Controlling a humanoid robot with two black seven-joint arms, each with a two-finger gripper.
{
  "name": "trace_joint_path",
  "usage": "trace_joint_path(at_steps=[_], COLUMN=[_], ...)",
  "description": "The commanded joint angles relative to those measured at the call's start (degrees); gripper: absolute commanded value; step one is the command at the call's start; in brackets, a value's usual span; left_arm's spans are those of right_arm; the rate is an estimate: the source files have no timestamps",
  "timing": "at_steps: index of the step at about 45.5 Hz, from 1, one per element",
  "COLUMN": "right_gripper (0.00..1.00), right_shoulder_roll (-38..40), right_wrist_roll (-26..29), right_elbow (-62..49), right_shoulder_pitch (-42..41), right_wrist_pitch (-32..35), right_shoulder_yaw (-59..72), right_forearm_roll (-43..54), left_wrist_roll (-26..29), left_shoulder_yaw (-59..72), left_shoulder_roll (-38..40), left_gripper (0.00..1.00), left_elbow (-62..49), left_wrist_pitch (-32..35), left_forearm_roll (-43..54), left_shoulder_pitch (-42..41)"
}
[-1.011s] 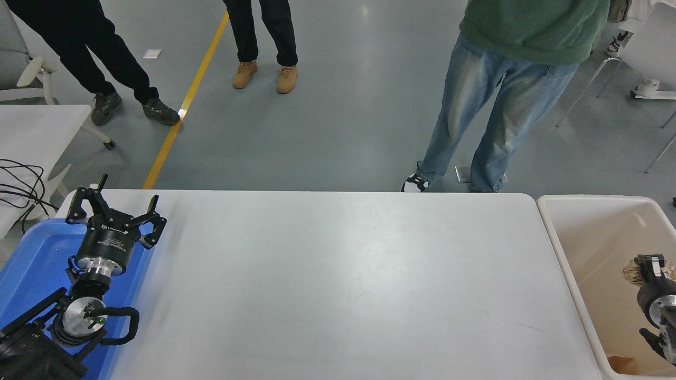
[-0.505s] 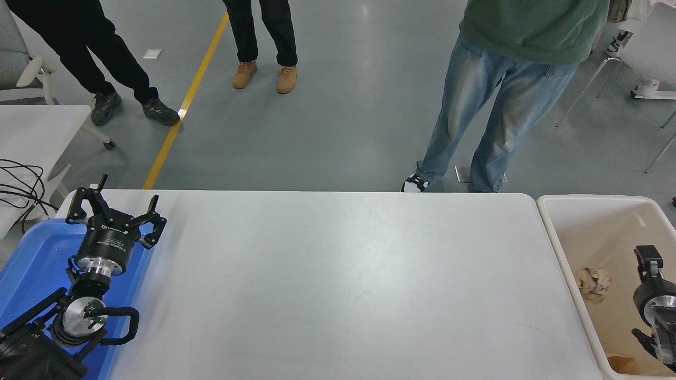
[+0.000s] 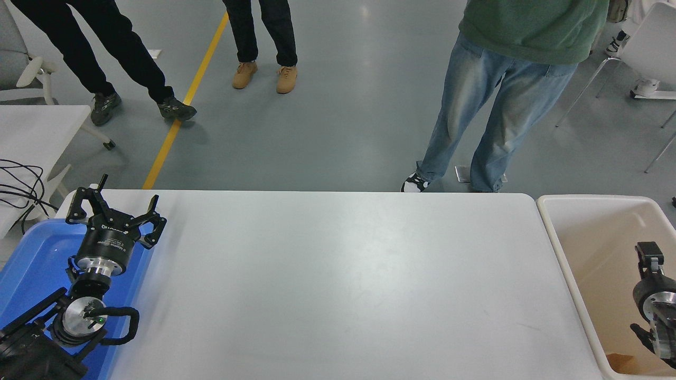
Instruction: Clean the table surface
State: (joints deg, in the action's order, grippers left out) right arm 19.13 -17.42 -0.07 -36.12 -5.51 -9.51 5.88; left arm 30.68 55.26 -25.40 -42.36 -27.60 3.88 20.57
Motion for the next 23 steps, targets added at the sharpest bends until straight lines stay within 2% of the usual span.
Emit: trace_joint_path(at_steps=[1,8,16,23], right_gripper=[0.99,0.99,0.99,0.99], right_shoulder_roll=[0.99,3.98,4.16,3.81], right_wrist_roll=[0.01,0.28,0.19,0.10], right_elbow=[0.16,-0.01,0.43,0.51], right_shoulder_pitch=[-3.52,-7.82,-8.09,-7.91], right_wrist_pitch=[4.00,14.73,24.04,27.57], right_shoulder_yaw=[-3.04,-10.26,-14.13,-14.83], right_forearm_roll=[-2.71,-10.62,-12.74,-12.83], left_wrist_roll=[0.00,0.00,0.00,0.00], left_shoulder_yaw=[0.02,0.02,0.02,0.02], left_shoulder_roll=[0.00,0.00,0.00,0.00], left_gripper=[0.99,0.99,0.99,0.99], left_elbow=[0.00,0.00,0.00,0.00], left_wrist_pitch=[0.00,0.00,0.00,0.00], left_forearm_roll=[-0.01,0.07,0.07,0.07], left_shoulder_pitch=[0.00,0.00,0.00,0.00])
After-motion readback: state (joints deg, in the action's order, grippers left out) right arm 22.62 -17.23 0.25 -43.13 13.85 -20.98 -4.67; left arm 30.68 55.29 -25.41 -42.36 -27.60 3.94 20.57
